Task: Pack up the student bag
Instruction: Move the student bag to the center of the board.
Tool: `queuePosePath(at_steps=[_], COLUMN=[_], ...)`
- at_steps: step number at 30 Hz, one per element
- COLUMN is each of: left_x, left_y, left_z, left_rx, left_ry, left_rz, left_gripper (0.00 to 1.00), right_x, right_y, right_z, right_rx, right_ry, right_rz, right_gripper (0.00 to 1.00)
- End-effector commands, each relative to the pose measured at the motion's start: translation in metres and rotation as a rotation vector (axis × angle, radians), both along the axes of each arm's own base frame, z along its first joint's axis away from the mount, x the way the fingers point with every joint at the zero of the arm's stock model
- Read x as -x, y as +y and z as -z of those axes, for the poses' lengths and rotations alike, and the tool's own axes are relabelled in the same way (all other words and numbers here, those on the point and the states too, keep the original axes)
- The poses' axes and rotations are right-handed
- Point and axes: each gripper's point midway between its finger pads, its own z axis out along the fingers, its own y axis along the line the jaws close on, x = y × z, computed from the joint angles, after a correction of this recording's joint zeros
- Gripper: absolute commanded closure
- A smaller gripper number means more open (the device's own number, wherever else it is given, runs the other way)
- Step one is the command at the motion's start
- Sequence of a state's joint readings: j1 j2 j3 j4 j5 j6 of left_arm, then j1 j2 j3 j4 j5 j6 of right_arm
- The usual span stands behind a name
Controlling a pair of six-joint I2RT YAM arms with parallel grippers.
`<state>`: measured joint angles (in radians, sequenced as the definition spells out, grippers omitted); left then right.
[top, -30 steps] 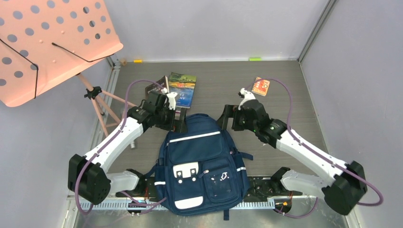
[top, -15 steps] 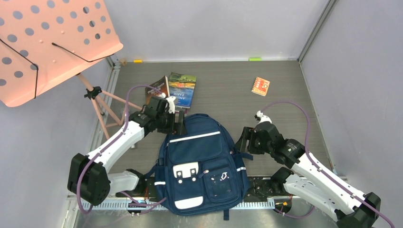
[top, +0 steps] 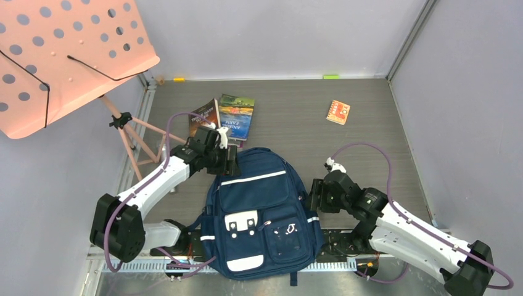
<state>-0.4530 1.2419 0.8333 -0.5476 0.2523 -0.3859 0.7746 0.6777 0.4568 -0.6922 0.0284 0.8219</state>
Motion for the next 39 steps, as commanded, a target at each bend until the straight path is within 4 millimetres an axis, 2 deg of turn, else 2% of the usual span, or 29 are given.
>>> queuePosePath(at_steps=[1, 6, 15, 19, 23, 28, 30, 33, 39], left_x=[-0.002, -0.001, -0.001, -0.001, -0.002, -0.004, -0.004, -0.005, -0.005], left_y=[-0.002, -0.001, 0.001, 0.001, 0.0, 0.001, 0.001, 0.001, 0.001], left_z=[0.004, 0.002, 0.003, 0.003, 0.005, 0.006, 0.006, 0.007, 0.007], left_rx=[0.0, -0.007, -0.022, -0.028, -0.034, -0.045, -0.049, -0.054, -0.056], left_ry=[0.003, 0.003, 0.013, 0.02, 0.029, 0.029, 0.032, 0.034, 0.033], left_rz=[0.004, 0.01, 0.011, 0.015, 0.023, 0.026, 0.029, 0.031, 0.033], left_gripper=[0.39, 0.41, 0.44, 0.44, 0.37, 0.36, 0.35, 0.35, 0.35], right_x=[-0.015, -0.021, -0.02, -0.022, -0.025, -0.029, -0.031, -0.034, -0.034], right_y=[0.014, 0.017, 0.04, 0.045, 0.052, 0.058, 0.058, 0.056, 0.056], right_z=[-0.005, 0.001, 0.007, 0.007, 0.002, -0.005, -0.007, -0.014, -0.021], right_rx=[-0.009, 0.046, 0.082, 0.104, 0.098, 0.105, 0.11, 0.127, 0.144], right_ry=[-0.108, -0.17, -0.24, -0.266, -0.29, -0.31, -0.316, -0.329, -0.34], right_rz=[-0.021, -0.044, -0.184, -0.208, -0.232, -0.251, -0.251, -0.246, -0.276], right_gripper=[0.39, 0.4, 0.45, 0.54, 0.72, 0.84, 0.83, 0.66, 0.53])
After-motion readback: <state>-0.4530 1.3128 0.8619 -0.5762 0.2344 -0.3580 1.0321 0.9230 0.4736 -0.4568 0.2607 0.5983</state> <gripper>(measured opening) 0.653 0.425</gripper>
